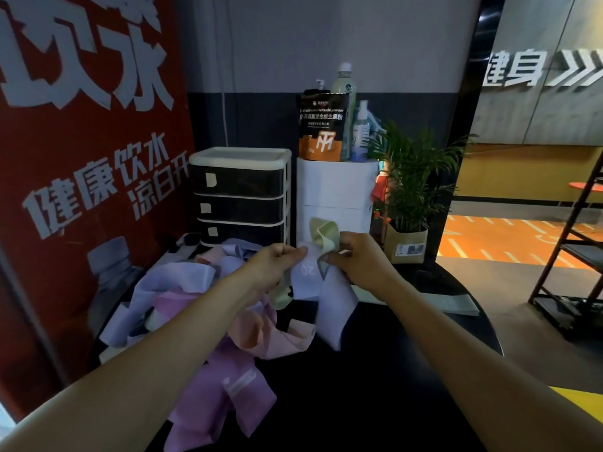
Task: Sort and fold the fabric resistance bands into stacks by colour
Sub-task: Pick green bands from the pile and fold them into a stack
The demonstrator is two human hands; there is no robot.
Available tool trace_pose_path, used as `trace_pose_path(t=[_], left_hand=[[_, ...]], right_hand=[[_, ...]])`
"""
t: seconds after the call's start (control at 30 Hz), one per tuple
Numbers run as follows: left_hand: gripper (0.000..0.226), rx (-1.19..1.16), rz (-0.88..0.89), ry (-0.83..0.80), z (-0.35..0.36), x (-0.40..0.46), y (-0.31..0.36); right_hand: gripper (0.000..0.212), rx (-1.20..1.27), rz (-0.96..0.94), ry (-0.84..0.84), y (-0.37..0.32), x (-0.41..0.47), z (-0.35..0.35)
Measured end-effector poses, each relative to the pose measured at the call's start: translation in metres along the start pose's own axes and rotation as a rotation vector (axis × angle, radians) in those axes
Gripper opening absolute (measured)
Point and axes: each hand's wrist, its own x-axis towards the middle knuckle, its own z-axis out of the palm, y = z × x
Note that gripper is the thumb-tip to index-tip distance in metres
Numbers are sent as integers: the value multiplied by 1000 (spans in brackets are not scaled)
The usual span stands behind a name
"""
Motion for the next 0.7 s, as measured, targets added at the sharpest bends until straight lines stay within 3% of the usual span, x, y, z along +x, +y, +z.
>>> trace_pose_path(t=[0.17,0.33,0.43,0.53,0.7], left_hand=[[35,-49,116,82,12,5,2],[28,-191,89,313,2,10,4],[22,-315,50,444,-17,17,-4],[20,-382,42,490,-28,20,-11],[18,-409,15,595,-36,23,-9]], right_hand=[[17,76,87,19,2,-4,-6],[45,76,158,207,25,-3,-17],[18,75,205,295,37,-7,-28],[28,106,275,360,33,-14,-35],[19,114,339,428,36,-18,-39]])
